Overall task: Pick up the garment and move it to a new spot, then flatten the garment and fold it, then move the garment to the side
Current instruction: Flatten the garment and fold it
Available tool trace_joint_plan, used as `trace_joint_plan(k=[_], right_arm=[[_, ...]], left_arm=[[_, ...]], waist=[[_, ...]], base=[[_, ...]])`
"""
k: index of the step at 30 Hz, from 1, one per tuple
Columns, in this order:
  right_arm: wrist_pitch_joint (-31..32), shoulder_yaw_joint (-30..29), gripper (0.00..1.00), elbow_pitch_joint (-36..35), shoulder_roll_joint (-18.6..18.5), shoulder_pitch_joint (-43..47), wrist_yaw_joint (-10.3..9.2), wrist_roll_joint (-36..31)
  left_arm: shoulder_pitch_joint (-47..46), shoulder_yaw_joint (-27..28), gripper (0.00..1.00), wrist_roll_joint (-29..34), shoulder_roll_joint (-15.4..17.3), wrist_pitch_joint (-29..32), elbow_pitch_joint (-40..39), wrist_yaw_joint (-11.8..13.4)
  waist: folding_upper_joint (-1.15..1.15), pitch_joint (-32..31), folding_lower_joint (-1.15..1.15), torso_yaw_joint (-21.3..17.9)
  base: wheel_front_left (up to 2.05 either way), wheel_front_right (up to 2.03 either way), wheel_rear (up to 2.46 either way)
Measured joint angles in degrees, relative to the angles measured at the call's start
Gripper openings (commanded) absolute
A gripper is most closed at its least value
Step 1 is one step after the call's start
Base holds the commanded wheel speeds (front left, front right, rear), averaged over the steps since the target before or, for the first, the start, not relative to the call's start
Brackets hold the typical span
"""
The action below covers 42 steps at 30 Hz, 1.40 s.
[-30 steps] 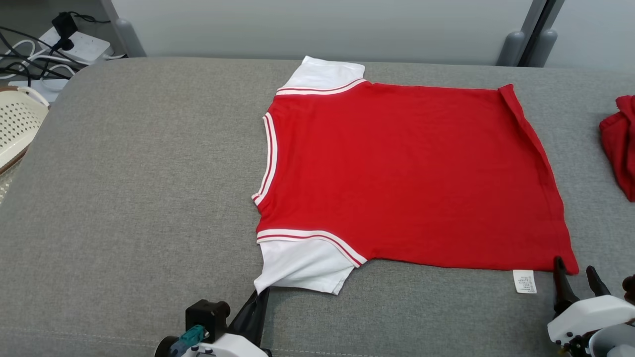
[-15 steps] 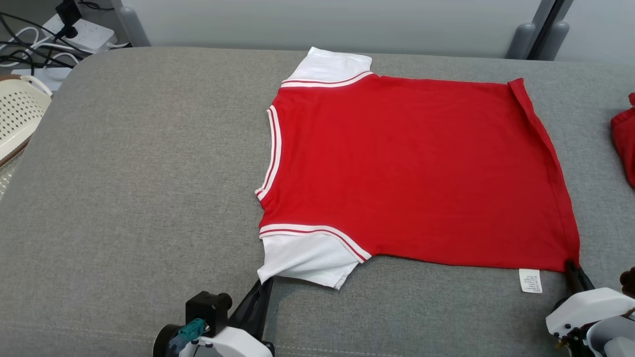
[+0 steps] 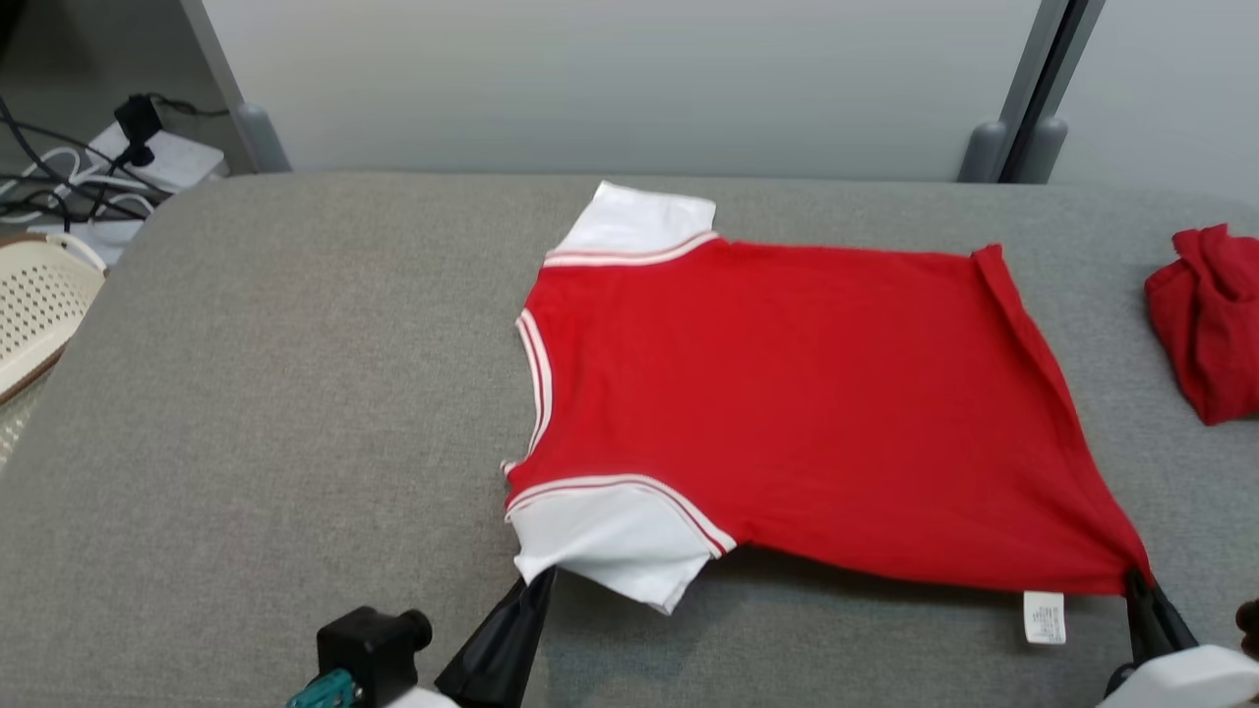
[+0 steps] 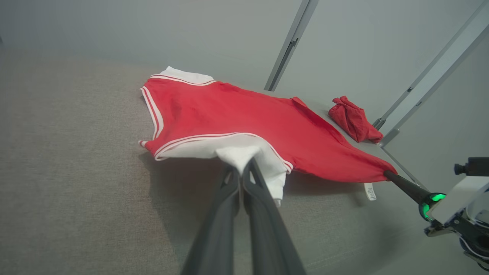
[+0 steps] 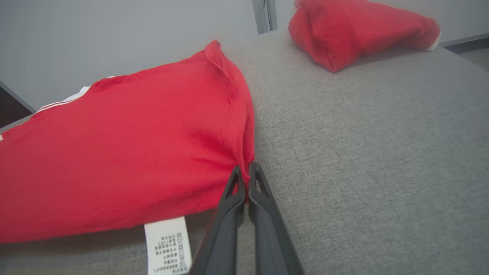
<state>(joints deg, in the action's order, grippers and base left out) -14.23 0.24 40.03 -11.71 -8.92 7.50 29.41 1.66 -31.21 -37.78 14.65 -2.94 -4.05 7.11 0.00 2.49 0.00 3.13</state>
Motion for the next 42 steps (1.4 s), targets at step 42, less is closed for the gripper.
trace_joint_plan(k=[42], right_arm=[[15.82, -11.95, 0.0, 0.49, 2.1, -13.32, -0.01, -13.08]], left_arm=[[-19.6, 0.53, 0.0, -3.08, -7.28, -2.66, 13.6, -6.31]], waist=[[0.0, 7.04, 0.0, -0.97]], base=[[0.0, 0.0, 0.0]])
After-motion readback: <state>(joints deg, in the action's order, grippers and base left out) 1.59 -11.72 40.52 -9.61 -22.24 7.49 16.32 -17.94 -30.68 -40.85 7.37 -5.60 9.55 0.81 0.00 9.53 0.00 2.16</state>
